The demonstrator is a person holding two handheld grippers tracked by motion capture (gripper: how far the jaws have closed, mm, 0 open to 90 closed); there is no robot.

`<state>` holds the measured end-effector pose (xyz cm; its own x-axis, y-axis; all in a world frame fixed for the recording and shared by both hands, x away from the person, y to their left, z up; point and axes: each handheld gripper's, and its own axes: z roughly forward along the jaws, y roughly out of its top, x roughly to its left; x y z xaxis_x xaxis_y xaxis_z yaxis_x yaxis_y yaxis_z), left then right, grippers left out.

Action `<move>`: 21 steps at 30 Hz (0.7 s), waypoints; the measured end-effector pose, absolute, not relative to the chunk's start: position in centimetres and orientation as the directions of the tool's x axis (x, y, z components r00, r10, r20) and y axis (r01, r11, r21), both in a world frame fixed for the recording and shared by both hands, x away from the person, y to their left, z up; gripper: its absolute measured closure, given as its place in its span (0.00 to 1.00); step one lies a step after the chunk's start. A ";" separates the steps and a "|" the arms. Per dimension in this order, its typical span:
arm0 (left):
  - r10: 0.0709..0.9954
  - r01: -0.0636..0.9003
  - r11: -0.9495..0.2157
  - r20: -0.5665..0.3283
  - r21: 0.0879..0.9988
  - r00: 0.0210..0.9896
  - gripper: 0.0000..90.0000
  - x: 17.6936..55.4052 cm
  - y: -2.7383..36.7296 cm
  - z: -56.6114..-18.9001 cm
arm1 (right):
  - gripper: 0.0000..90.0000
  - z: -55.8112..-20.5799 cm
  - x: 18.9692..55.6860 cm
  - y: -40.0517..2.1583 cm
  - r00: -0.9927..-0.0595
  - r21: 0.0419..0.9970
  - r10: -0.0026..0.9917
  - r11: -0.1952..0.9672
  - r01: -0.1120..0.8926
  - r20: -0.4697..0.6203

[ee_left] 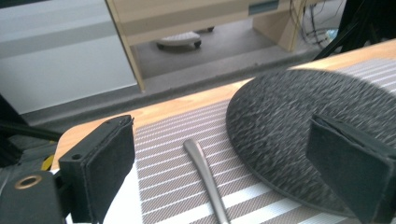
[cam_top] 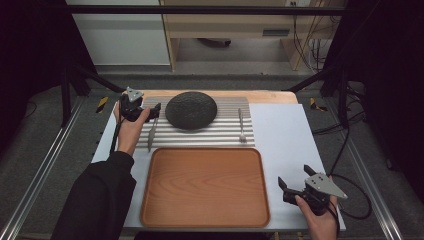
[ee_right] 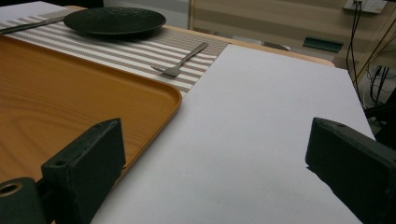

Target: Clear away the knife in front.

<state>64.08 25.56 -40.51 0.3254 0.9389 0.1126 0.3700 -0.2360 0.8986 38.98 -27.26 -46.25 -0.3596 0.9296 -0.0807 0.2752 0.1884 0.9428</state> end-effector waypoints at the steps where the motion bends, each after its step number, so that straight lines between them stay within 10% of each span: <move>1: 0.939 0.374 -0.234 0.109 0.897 0.326 0.09 64.2 25.6 -40.6 | 0.06 -46.3 39.0 -27.3 -0.360 0.943 0.930 0.188 0.275 -0.080; 21: 0.949 0.413 -0.204 0.076 0.888 0.305 0.08 65.0 26.0 -41.8 | 0.06 -46.4 39.2 -27.5 -0.378 0.954 0.924 0.158 0.255 -0.052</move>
